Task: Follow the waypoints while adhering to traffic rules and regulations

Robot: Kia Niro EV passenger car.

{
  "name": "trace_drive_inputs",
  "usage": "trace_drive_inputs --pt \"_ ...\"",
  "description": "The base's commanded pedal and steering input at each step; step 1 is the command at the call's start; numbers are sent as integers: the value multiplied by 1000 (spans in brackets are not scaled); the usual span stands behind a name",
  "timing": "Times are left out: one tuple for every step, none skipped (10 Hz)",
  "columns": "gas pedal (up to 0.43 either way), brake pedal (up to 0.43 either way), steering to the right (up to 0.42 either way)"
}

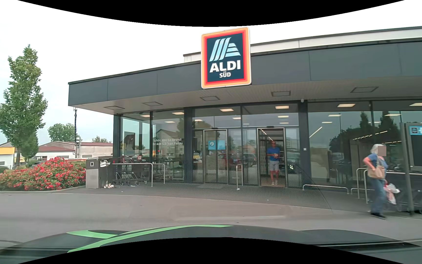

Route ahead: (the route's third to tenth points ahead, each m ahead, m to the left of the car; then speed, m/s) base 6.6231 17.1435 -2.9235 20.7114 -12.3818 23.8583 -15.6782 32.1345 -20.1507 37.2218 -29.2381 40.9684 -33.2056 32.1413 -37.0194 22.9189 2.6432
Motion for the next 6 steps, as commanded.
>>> trace_drive_inputs --pt "87 0 -589" --pt "87 0 -615" --pt "87 0 -631" --pt "87 0 -632" --pt "87 0 -631" --pt "87 0 -634"
